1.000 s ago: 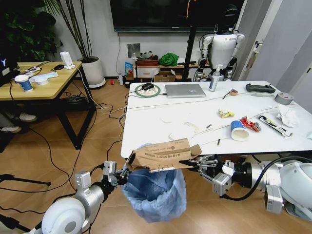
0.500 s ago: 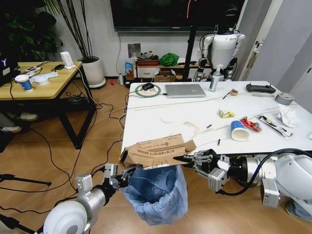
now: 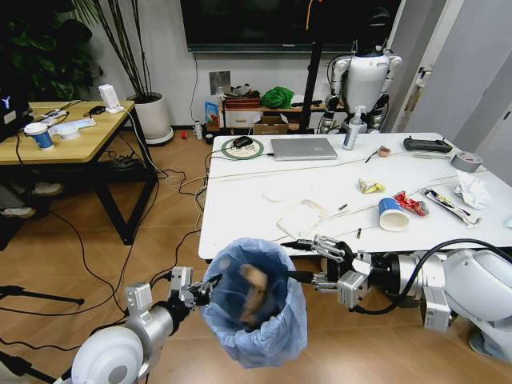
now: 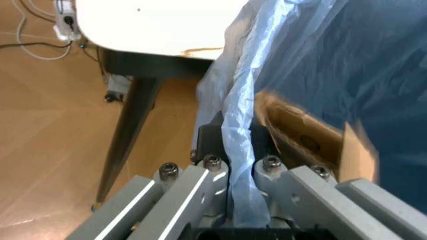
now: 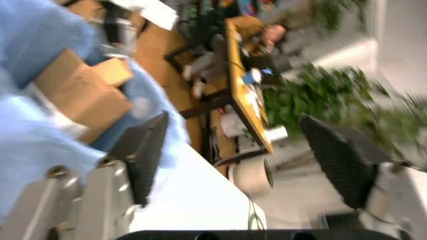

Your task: Pick up the trash bin and place the trash from the table into it.

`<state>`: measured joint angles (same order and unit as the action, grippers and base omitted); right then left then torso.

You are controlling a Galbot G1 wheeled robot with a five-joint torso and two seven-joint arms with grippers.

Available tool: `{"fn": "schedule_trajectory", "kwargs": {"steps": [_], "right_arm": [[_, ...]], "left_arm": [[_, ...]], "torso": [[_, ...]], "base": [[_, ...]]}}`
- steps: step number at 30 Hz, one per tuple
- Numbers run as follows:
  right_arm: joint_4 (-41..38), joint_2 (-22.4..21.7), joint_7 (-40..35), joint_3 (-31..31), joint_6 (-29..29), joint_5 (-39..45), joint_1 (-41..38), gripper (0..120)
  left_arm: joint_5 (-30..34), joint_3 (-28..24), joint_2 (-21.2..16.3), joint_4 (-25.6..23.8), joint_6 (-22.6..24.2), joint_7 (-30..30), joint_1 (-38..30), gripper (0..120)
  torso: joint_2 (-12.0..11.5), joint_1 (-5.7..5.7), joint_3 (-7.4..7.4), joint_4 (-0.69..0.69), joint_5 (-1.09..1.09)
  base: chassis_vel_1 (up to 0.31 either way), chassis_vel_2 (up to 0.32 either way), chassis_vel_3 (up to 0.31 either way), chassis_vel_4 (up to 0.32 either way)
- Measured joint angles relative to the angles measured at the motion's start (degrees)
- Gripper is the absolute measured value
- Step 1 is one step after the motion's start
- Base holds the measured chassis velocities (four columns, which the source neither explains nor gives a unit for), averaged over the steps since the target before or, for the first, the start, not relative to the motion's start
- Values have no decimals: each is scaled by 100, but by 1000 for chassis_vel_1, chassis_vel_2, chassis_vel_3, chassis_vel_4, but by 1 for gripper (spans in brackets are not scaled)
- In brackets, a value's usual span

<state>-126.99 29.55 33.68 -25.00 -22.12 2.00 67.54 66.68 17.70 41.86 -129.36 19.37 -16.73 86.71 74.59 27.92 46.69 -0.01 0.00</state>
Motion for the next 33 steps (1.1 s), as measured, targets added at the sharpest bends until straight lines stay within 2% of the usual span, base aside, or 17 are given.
{"fn": "schedule_trajectory", "kwargs": {"steps": [3,6,8,13,15,16,26,33], "right_arm": [[182,43,-275,53,283,438,-136,83],[449,218,-1154,291,953,1650,-312,97],[469,255,-1308,333,1068,1840,-334,98],[550,710,-2992,765,2250,3161,-435,100],[576,793,-3207,819,2418,3339,-439,100],[701,1066,-3638,941,2738,3889,-440,100],[1061,1656,-4102,1050,3061,4879,-430,100],[1280,2093,-4846,1148,3243,5743,-322,100]], "left_arm": [[-36,84,9,0,5,0,92,0],[-83,249,43,-19,12,10,237,0],[-90,266,47,-27,13,11,254,0],[-96,459,25,-129,30,26,396,0],[-88,502,14,-150,34,30,435,0],[-67,641,-37,-234,49,46,592,0],[-81,953,-89,-346,65,91,968,0],[-145,1192,-55,-513,73,123,1334,0]], "torso": [[0,0,0,0,-1],[0,0,0,1,1],[0,0,0,1,1],[0,0,0,0,0],[0,0,0,0,-2],[0,0,1,0,3],[0,0,0,1,0],[0,0,0,0,0]], "base": [[0,0,0,0],[0,0,0,0],[0,0,0,0],[0,0,0,0],[0,0,0,0],[0,0,0,0],[0,0,0,0],[0,0,0,0]]}}
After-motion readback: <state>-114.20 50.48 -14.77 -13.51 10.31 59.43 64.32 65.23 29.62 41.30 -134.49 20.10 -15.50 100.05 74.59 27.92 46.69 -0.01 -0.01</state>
